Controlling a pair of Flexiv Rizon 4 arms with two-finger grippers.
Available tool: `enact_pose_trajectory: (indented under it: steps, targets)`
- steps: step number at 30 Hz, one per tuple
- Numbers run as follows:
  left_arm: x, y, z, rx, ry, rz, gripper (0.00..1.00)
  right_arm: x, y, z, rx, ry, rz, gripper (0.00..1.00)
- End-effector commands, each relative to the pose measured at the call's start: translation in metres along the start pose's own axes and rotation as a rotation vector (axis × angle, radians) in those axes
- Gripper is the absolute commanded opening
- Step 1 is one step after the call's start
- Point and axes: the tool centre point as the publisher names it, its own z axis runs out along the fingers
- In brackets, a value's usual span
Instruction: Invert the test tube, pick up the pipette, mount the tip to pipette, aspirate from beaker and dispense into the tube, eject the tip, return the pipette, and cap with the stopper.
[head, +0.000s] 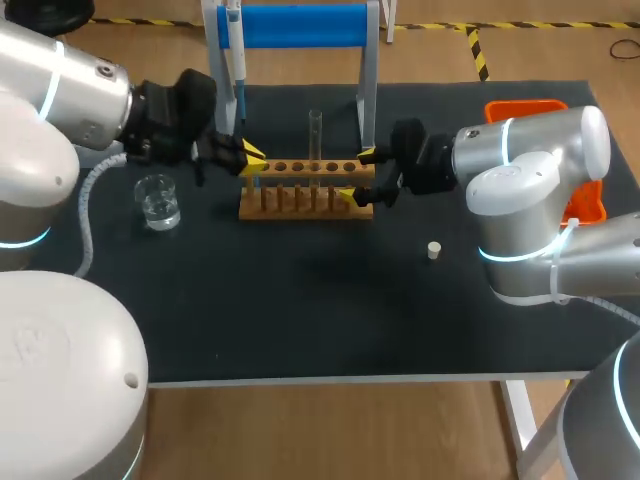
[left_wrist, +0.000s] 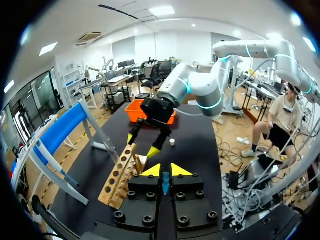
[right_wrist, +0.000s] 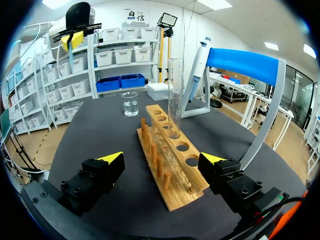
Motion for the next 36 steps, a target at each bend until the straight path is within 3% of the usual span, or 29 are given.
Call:
enact_pose_trajectory:
  steps: [1, 22, 29, 36]
  targets:
    - [0.002, -0.008, 0.012, -0.027, 0.018, 0.001, 0.00, 0.000, 0.000, 0.000, 0.000, 0.000, 0.000, 1.00]
    - [0.006, -0.015, 0.024, -0.045, 0.053, 0.018, 0.00, 0.000, 0.000, 0.000, 0.000, 0.000, 0.000, 1.00]
    - [0.006, -0.015, 0.024, -0.045, 0.053, 0.018, 0.00, 0.020, -0.004, -0.054, -0.104, 0.045, -0.026, 1.00]
    - [0.006, -0.015, 0.024, -0.045, 0.053, 0.018, 0.00, 0.043, -0.003, -0.089, -0.241, 0.154, -0.143, 1.00]
